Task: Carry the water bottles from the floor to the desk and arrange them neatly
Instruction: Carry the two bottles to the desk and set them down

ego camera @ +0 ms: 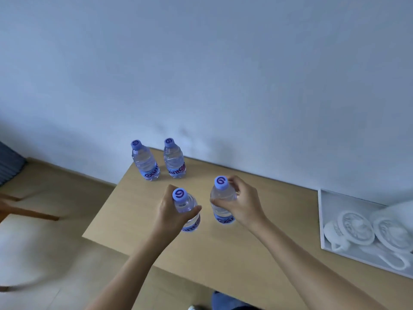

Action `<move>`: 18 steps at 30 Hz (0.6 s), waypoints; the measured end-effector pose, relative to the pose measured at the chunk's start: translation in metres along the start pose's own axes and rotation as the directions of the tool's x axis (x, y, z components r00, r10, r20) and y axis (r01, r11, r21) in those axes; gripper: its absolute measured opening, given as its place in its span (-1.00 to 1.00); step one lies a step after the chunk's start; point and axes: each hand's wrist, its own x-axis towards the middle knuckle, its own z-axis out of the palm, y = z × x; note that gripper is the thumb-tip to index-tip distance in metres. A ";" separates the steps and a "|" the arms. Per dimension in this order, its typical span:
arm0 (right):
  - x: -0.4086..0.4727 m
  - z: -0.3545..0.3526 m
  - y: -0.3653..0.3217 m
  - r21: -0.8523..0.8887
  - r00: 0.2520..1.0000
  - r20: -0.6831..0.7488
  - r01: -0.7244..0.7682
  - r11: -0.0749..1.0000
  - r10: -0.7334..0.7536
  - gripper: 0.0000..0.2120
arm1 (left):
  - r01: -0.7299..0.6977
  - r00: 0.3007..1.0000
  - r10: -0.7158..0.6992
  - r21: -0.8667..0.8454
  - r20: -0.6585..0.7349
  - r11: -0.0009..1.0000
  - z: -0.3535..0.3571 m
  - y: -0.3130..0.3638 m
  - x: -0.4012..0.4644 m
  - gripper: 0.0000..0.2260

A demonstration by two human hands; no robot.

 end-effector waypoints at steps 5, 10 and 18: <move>0.038 -0.001 0.019 -0.041 0.999 -0.017 -0.027 0.999 0.027 -0.64 | 0.019 0.999 -0.020 0.031 0.042 0.999 0.023 -0.019 0.042 -0.51; 0.061 0.001 0.037 -0.062 0.997 -0.053 -0.063 0.996 0.059 -0.63 | 0.049 0.999 -0.050 0.027 0.018 0.998 0.039 -0.033 0.064 -0.52; 0.065 -0.002 0.059 -0.104 0.992 -0.078 -0.107 0.989 0.099 -0.57 | 0.077 0.997 -0.076 0.035 -0.007 0.996 0.046 -0.047 0.066 -0.48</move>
